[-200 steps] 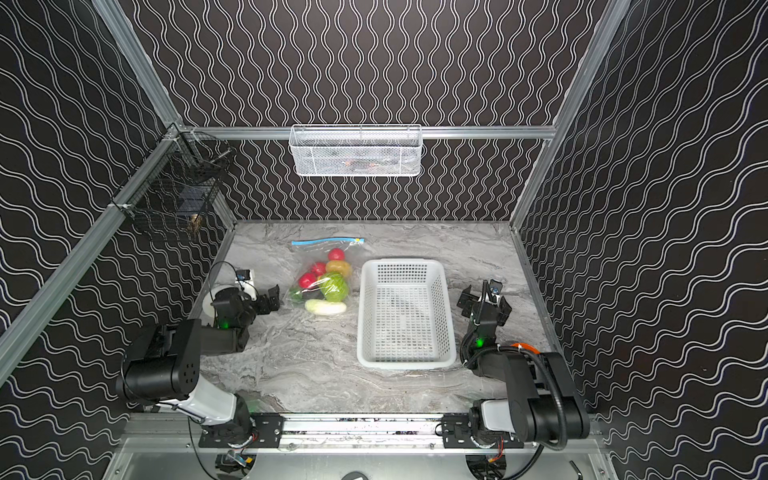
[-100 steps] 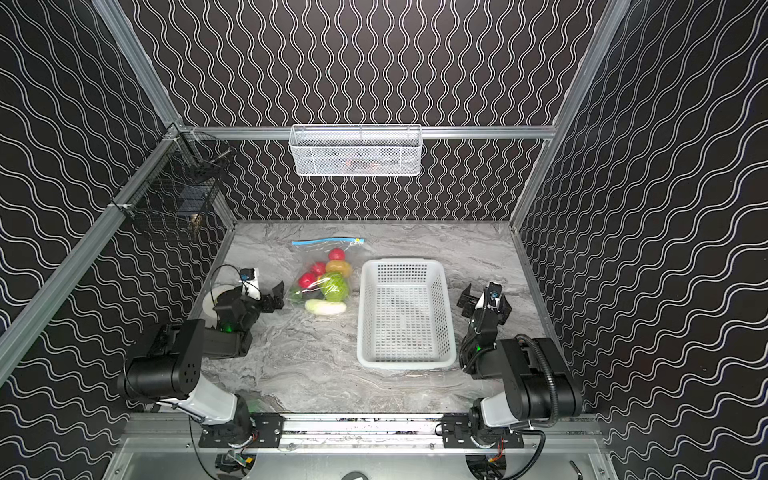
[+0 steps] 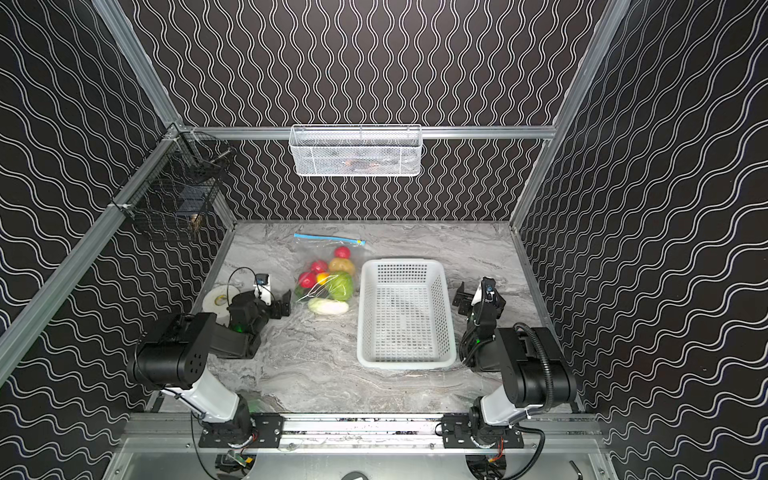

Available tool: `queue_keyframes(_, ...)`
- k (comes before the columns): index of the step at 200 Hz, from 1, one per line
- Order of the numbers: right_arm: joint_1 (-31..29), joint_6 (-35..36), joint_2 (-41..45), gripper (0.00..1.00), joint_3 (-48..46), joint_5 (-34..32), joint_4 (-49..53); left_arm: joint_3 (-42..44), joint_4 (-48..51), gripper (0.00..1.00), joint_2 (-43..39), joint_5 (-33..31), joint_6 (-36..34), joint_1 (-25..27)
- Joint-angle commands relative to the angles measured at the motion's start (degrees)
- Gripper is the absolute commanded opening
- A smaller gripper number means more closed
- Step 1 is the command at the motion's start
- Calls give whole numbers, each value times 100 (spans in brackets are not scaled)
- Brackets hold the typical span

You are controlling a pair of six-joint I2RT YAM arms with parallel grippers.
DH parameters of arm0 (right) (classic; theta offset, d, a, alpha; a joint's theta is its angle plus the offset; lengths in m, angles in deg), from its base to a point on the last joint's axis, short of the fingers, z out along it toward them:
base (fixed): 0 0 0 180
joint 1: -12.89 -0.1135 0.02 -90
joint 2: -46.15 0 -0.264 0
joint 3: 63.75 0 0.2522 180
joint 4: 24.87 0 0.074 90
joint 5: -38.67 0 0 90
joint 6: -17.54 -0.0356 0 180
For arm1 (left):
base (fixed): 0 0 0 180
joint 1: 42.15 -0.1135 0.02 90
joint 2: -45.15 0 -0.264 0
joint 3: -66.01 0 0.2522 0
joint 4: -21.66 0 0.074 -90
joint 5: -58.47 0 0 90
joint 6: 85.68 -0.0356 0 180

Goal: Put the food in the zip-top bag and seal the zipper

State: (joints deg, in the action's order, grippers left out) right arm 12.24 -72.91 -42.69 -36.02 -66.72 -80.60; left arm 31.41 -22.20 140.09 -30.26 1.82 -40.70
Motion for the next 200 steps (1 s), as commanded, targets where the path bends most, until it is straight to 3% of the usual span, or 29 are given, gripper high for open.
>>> queue_keyframes(1,184,-159,40,99,116,399,182,-68,8,99,-13,-259,-108,99)
queue_keyframes(200,170,-118,27,99,34,265,-37,-51,-117,99,11,-277,-123,101)
